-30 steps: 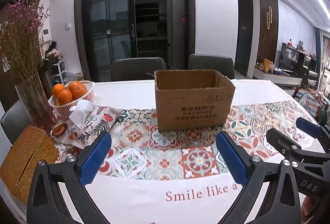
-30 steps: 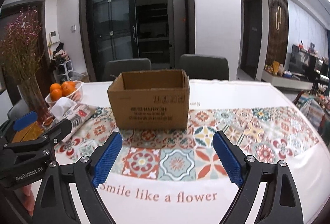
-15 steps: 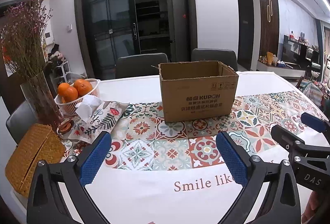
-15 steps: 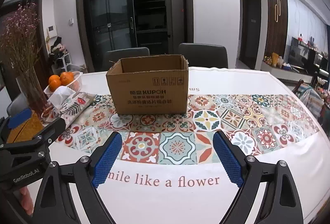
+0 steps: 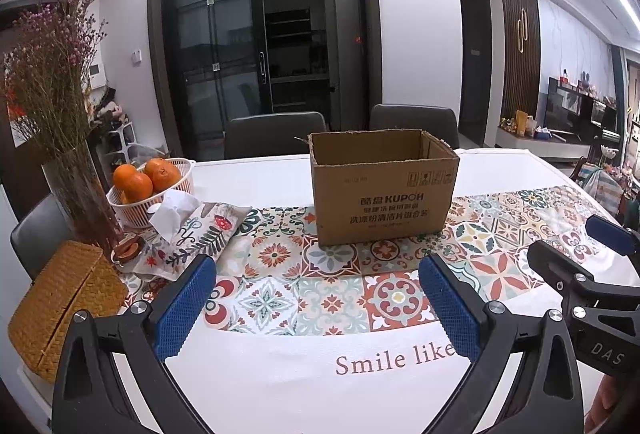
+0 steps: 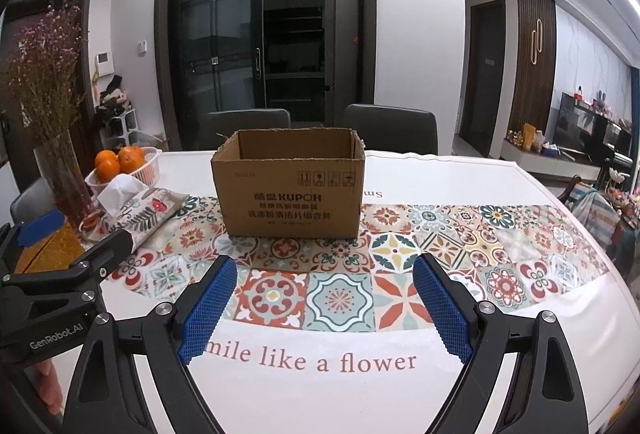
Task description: Organize rigid objects
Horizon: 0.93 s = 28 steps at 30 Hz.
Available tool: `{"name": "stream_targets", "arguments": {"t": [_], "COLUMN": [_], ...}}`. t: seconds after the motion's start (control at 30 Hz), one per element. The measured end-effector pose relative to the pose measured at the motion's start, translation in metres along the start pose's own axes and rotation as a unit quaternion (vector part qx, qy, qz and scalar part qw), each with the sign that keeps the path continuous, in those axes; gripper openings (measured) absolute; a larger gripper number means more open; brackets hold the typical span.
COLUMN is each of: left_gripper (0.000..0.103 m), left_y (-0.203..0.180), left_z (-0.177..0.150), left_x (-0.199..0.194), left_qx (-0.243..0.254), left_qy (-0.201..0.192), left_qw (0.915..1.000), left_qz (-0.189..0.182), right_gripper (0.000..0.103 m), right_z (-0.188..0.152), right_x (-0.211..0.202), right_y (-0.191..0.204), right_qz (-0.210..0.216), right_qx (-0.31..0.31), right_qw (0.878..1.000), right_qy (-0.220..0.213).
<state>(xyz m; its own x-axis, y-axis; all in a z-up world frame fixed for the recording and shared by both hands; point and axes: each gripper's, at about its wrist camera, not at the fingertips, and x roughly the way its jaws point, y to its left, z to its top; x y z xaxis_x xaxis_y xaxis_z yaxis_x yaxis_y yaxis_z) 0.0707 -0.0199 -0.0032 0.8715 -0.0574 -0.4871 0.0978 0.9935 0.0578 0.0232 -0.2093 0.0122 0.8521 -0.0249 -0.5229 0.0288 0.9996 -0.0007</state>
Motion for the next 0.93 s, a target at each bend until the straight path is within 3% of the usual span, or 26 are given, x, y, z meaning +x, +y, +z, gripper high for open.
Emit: {"name": "stream_targets", "arguments": {"t": [0.93], "left_gripper": [0.103], "left_y": [0.003], "left_z": [0.001], "left_x": [-0.015], "left_qx": [-0.009], "left_qy": [-0.007], "left_qw": [0.9999], "left_qz": [-0.007], "right_gripper": [0.091], "right_z": [0.002], "right_x": [-0.011], "right_y": [0.0], "right_qz": [0.009], "right_qx": [0.001], "right_qw": [1.0], "right_qy": [-0.013]}}
